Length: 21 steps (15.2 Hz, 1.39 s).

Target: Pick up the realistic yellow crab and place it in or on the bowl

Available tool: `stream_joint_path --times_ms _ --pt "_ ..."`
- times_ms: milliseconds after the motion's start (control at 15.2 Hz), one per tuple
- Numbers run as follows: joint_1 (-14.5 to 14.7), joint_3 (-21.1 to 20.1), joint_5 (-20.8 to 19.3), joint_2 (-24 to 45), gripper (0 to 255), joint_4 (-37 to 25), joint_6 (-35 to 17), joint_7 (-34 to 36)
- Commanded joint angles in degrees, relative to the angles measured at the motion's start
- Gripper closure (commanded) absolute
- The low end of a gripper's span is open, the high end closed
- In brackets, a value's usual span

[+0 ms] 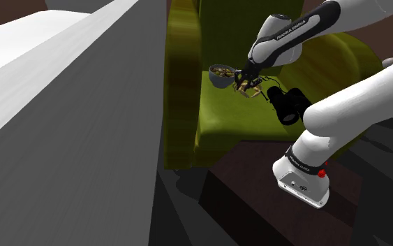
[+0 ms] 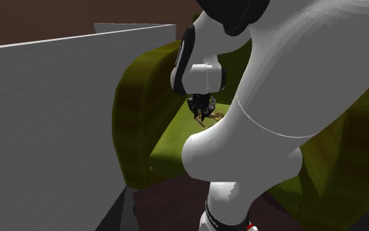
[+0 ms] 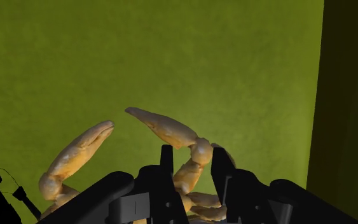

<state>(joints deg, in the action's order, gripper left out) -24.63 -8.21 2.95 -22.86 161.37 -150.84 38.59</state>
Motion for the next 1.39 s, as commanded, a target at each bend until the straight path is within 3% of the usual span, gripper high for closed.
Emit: stream_joint_path --times_ms 0,858,1320 --pt "0.1 0.2 0.1 -1.8 255 -0.6 2.3 -0.2" --pt "0.4 1.1 0.3 -9.0 255 -5.8 14.8 -0.7" --pt "-1.5 0.3 -2.0 7.9 255 -21.5 13.7 0.3"
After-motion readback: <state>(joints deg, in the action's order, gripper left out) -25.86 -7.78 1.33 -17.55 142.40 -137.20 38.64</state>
